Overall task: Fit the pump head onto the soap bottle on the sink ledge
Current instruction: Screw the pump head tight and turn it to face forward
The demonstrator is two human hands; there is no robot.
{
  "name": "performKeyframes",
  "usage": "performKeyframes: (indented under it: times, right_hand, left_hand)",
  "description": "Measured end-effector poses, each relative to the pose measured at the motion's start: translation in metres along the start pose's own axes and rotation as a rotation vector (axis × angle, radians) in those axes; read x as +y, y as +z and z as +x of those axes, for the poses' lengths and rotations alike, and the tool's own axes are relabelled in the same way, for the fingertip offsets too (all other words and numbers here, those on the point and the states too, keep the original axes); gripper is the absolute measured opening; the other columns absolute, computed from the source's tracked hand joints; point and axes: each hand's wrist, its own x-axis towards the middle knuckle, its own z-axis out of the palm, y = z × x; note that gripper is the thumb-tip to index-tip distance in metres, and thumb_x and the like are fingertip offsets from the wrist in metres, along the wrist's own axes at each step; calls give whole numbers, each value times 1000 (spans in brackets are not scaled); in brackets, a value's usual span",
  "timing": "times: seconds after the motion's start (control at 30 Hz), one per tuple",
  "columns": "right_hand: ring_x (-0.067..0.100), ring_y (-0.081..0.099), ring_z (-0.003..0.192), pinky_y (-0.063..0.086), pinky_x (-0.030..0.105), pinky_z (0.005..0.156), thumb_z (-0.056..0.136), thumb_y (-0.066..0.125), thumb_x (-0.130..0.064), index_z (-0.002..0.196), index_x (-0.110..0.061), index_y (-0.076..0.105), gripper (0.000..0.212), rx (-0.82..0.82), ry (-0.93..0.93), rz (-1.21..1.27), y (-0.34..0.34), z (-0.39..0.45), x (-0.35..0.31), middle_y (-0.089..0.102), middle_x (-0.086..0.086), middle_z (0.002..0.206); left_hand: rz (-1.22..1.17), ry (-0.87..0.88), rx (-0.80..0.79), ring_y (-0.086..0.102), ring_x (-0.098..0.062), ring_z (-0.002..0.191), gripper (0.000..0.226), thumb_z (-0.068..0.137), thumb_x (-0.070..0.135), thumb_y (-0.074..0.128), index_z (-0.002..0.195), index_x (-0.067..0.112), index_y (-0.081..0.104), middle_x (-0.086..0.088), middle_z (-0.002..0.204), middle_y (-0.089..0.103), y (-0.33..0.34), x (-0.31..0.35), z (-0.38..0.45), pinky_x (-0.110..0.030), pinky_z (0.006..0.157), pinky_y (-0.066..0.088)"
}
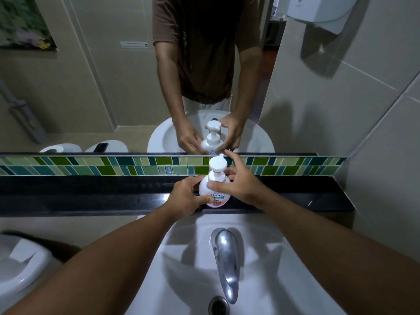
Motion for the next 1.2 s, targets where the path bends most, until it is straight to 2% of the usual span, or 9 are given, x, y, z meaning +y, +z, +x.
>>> performKeyframes:
  times: [0.1, 0.23, 0.37, 0.57, 0.63, 0.77, 0.83, 0.97, 1.2]
  right_hand:
    - [15, 70, 112, 57, 29, 92, 86, 80, -7, 152, -19, 39, 79, -202, -3, 25, -17, 6, -4, 68, 10, 129]
    - [18, 71, 108, 57, 39, 97, 90, 76, -8, 127, -9, 65, 39, -196, 9, -96, -18, 11, -5, 73, 8, 121]
    - [24, 72, 107, 57, 46, 96, 81, 85, -8, 123, -8, 64, 47, -20, 8, 23, 1, 4, -4, 74, 11, 116]
    - [25, 66, 92, 57, 46, 79, 52, 95, -56, 98, -13, 53, 75, 414, 105, -208, 44, -2, -12, 67, 3, 96]
    - [19, 67, 99, 56, 41, 86, 51, 97, -54, 115, -16, 49, 88, 375, 93, -129, 37, -3, -9, 67, 2, 107]
    - [12, 67, 117, 55, 34, 97, 73, 93, -25, 159, -31, 13, 118, -84, 46, 19, -7, -7, -6, 66, 8, 131]
    - [11, 64, 120, 54, 31, 98, 86, 81, -9, 160, -25, 21, 96, -203, 4, -3, -16, -5, -12, 65, 8, 134]
    - [20, 70, 110, 55, 38, 98, 96, 68, -7, 130, -4, 63, 35, -124, -80, -145, -8, -3, -11, 73, 10, 120]
    - [25, 70, 104, 55, 52, 95, 88, 78, -16, 122, -10, 67, 37, 166, -91, -72, 20, -9, 2, 75, 8, 112]
  left_hand:
    - [22, -7, -3, 73, -9, 105, 67, 69, 22, 94, 131, 21, 69, 1, 119, 75, 0, 0, 0, -29, 98, 56]
    - [30, -7, 0, 73, -8, 104, 66, 69, 21, 94, 131, 21, 70, 1, 119, 75, 0, 0, -1, -27, 97, 56]
    - [38, -8, 14, 73, -7, 101, 65, 70, 20, 94, 130, 22, 70, 1, 116, 75, 1, 0, -1, -18, 90, 54]
    - [29, -37, 22, 69, 12, 94, 51, 70, 20, 94, 118, 21, 76, 10, 111, 76, 3, -3, 0, -3, 79, 47]
    - [16, -28, 18, 70, 8, 96, 53, 70, 18, 94, 120, 22, 75, 8, 112, 77, 2, -4, 0, -8, 83, 50]
    - [10, -6, -13, 72, -5, 106, 68, 71, 18, 93, 134, 21, 67, 2, 118, 74, 0, -5, 2, -22, 94, 53]
    - [18, -2, -10, 70, 5, 100, 69, 70, 19, 93, 134, 20, 67, 4, 114, 73, 0, -5, 2, -14, 90, 51]
    - [32, -3, 15, 66, 18, 88, 65, 69, 19, 94, 129, 20, 70, 9, 105, 72, 2, -6, 0, 0, 77, 45]
    - [31, -9, 30, 66, 19, 84, 66, 70, 15, 93, 131, 19, 70, 2, 107, 72, 4, -5, 0, -1, 72, 46]
